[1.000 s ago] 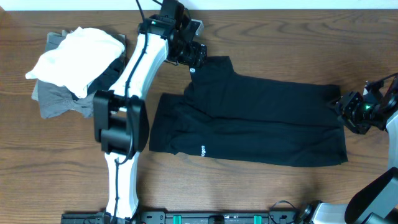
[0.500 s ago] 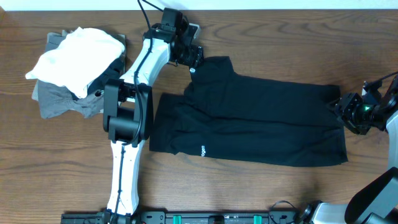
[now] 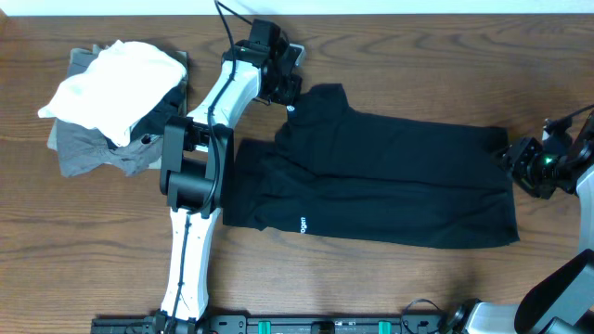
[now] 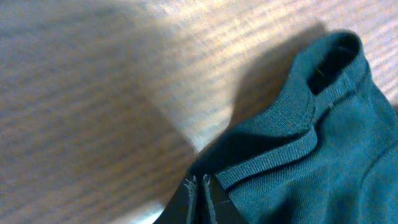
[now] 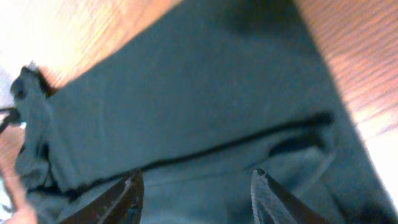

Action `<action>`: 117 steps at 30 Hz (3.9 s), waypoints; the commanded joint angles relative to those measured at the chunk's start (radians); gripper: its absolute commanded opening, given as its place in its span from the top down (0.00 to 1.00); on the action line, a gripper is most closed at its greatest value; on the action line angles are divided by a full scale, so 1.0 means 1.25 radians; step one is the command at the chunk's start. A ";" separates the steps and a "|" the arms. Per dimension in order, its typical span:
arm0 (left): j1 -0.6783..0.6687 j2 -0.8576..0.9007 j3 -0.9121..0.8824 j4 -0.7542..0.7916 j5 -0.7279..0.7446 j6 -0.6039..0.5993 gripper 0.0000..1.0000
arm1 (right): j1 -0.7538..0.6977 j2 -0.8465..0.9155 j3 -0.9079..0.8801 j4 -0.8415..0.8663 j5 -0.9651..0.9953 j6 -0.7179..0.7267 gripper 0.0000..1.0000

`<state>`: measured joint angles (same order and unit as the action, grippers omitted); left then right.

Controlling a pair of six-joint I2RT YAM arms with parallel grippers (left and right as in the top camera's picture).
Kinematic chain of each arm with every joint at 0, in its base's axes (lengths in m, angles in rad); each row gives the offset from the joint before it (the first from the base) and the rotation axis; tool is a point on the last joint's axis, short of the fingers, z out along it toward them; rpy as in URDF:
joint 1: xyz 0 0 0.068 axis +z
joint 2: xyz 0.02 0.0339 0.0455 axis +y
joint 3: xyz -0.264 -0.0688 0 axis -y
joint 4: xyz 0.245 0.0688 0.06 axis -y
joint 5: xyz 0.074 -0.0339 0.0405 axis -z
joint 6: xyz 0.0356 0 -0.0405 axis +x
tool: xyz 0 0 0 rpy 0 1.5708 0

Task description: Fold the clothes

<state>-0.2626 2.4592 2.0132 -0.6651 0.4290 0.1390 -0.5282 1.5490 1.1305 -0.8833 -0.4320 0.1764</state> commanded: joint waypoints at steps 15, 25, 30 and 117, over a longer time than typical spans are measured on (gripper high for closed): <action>0.003 -0.265 0.012 -0.082 0.025 0.009 0.94 | 0.009 0.135 0.016 0.385 0.063 0.007 0.49; 0.001 -0.271 0.011 -0.128 0.025 0.009 0.94 | 0.010 0.326 0.016 0.529 0.025 -0.016 0.43; 0.001 -0.271 0.011 -0.138 0.025 0.008 0.94 | 0.010 0.381 0.016 0.552 0.025 -0.016 0.40; 0.002 -0.306 -0.062 -0.807 -0.099 0.056 0.89 | -0.107 0.018 0.014 -0.034 0.092 -0.103 0.95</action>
<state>-0.2630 2.1094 1.9541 -1.6115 0.3141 0.2142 -0.6632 1.5661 1.1488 -0.9157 -0.3328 0.0750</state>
